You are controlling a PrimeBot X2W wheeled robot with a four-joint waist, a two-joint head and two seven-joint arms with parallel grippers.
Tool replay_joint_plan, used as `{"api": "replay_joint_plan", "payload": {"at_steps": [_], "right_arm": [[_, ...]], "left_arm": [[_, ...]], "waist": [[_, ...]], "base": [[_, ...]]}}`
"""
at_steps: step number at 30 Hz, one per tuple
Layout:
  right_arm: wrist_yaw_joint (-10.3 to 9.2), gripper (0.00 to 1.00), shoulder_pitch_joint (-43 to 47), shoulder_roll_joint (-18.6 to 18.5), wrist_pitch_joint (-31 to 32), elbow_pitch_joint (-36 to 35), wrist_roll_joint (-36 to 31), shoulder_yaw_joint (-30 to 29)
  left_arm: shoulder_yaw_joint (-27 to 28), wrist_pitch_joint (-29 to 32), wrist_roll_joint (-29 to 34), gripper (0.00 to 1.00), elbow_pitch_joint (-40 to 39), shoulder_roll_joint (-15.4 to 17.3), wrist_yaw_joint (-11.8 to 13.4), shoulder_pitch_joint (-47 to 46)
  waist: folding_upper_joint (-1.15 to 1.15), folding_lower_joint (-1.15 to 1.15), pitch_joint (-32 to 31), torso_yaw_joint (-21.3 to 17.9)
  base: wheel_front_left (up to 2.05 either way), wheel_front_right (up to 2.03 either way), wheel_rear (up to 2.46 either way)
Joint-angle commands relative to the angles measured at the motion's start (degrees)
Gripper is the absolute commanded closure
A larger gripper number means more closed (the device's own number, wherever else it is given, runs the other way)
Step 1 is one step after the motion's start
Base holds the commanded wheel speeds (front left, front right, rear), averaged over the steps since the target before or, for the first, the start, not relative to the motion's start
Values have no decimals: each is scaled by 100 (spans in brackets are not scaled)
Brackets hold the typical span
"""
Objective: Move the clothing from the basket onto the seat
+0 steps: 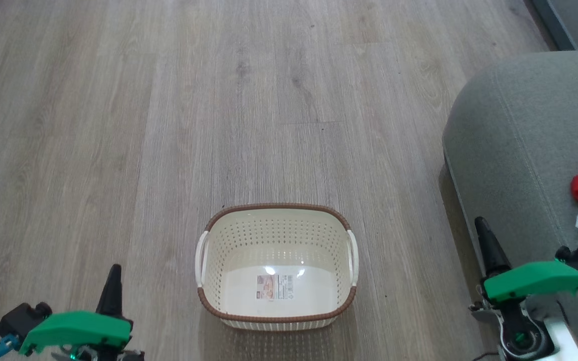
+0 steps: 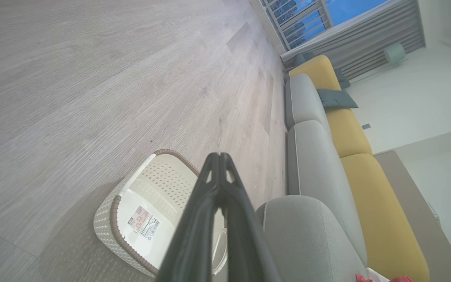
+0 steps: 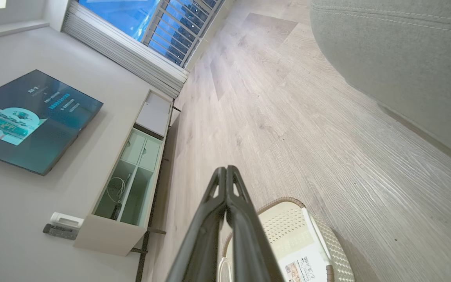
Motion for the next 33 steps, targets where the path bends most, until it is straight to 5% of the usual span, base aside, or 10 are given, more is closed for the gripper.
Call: {"api": "replay_joint_plan", "payload": {"at_steps": [1, 33], "right_arm": [[0, 100, -116, 13, 42, -240, 124, 12], [-1, 100, -38, 173, 572, -603, 1990, -407]], "left_arm": [[79, 43, -126, 100, -227, 66, -38, -338], [105, 570, -2142, 100, -401, 88, -207, -508]], "waist": [[0, 0, 0, 1], [0, 0, 5, 52]], "base": [[0, 0, 0], [0, 0, 0]]}}
